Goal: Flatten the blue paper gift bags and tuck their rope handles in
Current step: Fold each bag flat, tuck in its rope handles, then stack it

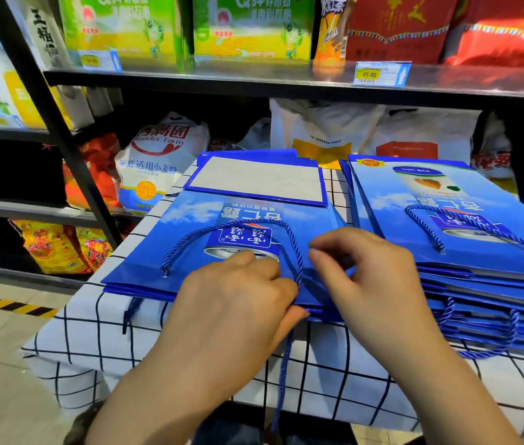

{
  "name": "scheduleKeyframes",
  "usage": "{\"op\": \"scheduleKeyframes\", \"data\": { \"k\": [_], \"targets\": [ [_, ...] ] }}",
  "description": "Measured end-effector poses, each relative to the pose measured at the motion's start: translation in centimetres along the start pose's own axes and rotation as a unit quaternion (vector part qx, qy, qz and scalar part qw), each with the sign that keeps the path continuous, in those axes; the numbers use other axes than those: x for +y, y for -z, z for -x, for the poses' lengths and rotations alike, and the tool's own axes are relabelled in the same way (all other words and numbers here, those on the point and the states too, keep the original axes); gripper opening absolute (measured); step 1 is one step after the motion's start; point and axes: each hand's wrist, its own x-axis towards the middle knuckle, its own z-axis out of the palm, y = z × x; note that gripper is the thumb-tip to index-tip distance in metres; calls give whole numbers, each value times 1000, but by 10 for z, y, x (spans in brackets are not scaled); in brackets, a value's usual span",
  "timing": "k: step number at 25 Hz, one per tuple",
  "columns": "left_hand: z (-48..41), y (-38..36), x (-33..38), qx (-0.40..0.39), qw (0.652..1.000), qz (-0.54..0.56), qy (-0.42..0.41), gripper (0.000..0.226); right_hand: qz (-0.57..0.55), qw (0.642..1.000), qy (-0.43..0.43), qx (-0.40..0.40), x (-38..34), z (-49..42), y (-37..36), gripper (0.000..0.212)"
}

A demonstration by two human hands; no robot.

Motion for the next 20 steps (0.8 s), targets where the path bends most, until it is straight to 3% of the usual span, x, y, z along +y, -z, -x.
{"op": "scheduleKeyframes", "data": {
  "k": [2,4,6,8,10,12,15,18,20],
  "targets": [
    [-12,5,-3,21,1000,20,0,38,-29,989,39,143,1,9,2,7],
    [-26,9,-5,59,996,63,28,36,-86,978,37,188,-1,15,-5,20],
    [-38,14,-4,137,984,92,67,32,-134,978,14,160,-8,18,-16,50],
    [-48,23,-1,231,956,139,116,24,-119,990,17,79,-18,16,-29,54],
    [-55,36,-3,331,915,178,147,19,-89,995,45,-5,-33,10,-42,42],
    [-59,48,-13,413,862,242,167,16,-98,992,60,-43,-45,5,-52,55],
    [-52,60,-36,480,743,408,226,21,-28,992,119,27,-49,1,-50,59],
    [-33,53,-43,419,668,529,314,28,109,969,204,83,-32,-2,-26,45],
    [-19,37,-39,363,645,563,367,32,170,952,239,86,-16,-1,-6,38]
  ]
}}
